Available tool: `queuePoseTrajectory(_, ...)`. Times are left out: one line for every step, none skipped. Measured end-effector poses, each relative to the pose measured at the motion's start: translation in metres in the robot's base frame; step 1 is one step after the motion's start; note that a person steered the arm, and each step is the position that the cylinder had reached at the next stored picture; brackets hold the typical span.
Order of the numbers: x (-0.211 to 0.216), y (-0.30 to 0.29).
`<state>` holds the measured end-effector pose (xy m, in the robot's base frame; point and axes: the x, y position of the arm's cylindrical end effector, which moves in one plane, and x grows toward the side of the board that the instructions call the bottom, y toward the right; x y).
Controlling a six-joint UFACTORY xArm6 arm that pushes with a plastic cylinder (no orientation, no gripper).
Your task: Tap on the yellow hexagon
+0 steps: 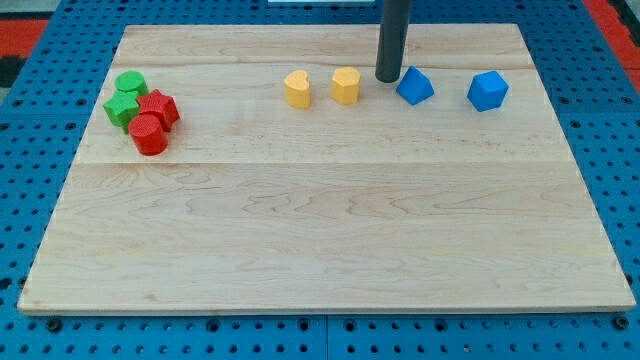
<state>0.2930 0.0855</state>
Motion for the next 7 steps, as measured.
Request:
queuePoseTrajectory(-0.035,0.002)
queuePoseTrajectory(-0.027,0.018)
queuePoseTrajectory(-0.013,0.024)
queuePoseTrajectory(0.006,0.030)
queuePoseTrajectory(-0.010,0.019)
queuePoseTrajectory(-0.065,0.004)
queuePoseTrajectory(-0.099,-0.102)
